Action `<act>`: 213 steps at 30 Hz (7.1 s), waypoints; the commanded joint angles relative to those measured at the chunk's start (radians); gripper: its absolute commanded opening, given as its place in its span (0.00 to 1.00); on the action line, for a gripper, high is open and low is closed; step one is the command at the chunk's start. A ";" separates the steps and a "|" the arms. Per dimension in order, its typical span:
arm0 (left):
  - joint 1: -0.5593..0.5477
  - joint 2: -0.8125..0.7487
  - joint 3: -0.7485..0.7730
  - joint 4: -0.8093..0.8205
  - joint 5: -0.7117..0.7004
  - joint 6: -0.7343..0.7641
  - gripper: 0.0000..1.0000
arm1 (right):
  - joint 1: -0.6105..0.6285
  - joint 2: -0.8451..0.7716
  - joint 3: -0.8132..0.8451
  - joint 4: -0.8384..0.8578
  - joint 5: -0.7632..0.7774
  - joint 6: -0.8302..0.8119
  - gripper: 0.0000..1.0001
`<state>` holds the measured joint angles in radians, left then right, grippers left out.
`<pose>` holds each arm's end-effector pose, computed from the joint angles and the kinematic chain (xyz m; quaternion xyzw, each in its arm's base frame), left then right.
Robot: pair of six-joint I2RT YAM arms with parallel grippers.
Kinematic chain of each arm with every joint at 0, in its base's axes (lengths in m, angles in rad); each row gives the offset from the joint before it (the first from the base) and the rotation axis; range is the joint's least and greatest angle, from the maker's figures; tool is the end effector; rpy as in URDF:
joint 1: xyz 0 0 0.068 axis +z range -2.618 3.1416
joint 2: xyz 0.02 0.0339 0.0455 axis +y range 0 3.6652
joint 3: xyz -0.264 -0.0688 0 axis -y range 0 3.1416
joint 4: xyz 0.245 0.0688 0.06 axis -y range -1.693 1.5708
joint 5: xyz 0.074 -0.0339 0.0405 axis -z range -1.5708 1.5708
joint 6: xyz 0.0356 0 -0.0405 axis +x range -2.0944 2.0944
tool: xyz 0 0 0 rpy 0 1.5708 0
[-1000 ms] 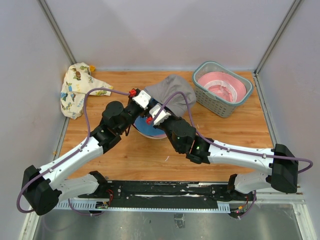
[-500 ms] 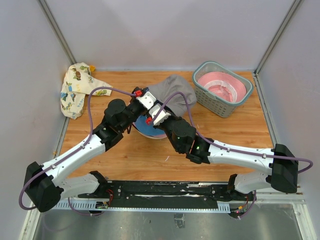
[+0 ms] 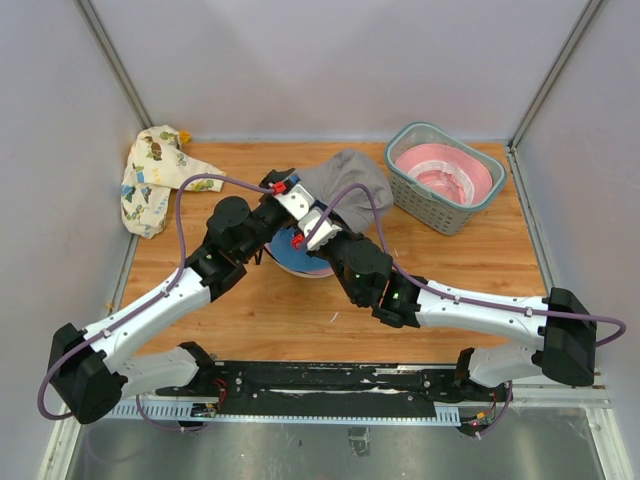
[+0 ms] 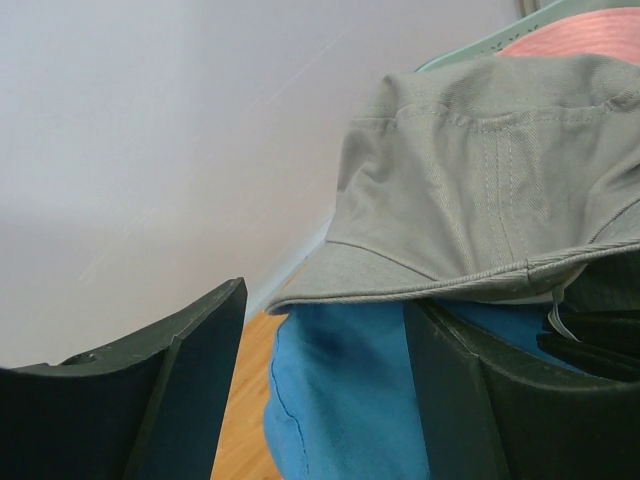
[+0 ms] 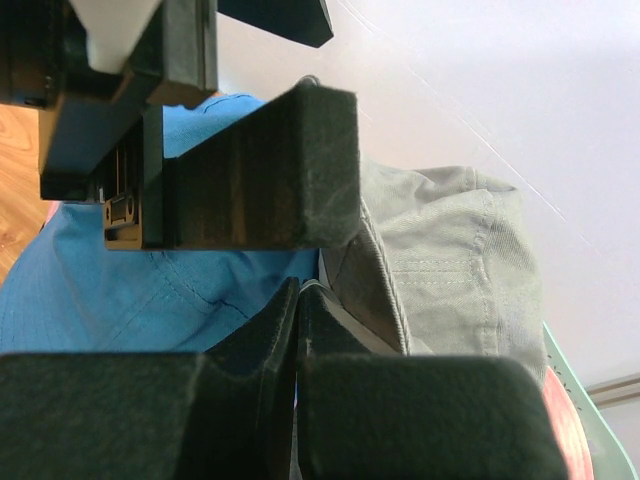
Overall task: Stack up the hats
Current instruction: Stack the hat on the hat.
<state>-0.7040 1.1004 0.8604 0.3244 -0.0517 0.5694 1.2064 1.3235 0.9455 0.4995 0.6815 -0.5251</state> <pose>0.2007 -0.1680 0.3581 0.3869 0.5552 -0.0320 0.7356 0.1301 0.2780 0.3471 -0.3136 0.5955 0.0270 0.7391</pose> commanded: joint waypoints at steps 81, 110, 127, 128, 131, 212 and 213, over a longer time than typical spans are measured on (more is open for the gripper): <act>0.098 -0.338 -0.234 -0.132 -0.681 -1.051 0.15 | 0.083 0.376 0.466 -0.211 -0.170 -0.077 0.01; 0.098 -0.429 -0.291 -0.202 -0.810 -1.167 0.46 | 0.179 0.452 0.468 -0.280 -0.115 0.017 0.53; 0.120 -0.425 -0.269 -0.066 -0.527 -1.020 0.76 | 0.199 0.457 0.250 -0.024 -0.098 0.023 0.53; 0.128 -0.423 -0.267 -0.060 -0.505 -1.019 0.78 | 0.199 0.458 0.242 -0.011 -0.095 0.022 0.53; 0.151 -0.416 -0.266 -0.041 -0.446 -1.017 0.79 | 0.199 0.460 0.227 0.012 -0.091 0.021 0.53; 0.270 -0.166 -0.342 -0.032 -0.314 -1.377 0.00 | -0.129 -0.539 -0.258 -0.329 0.035 0.739 0.63; 0.272 -0.159 -0.343 -0.035 -0.314 -1.379 0.00 | -0.176 -0.524 -0.248 -0.326 -0.017 0.763 0.63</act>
<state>-0.4461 0.9195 0.5369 0.3149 -0.3042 -0.7868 1.1759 0.7654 0.6773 0.1341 0.8669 0.1535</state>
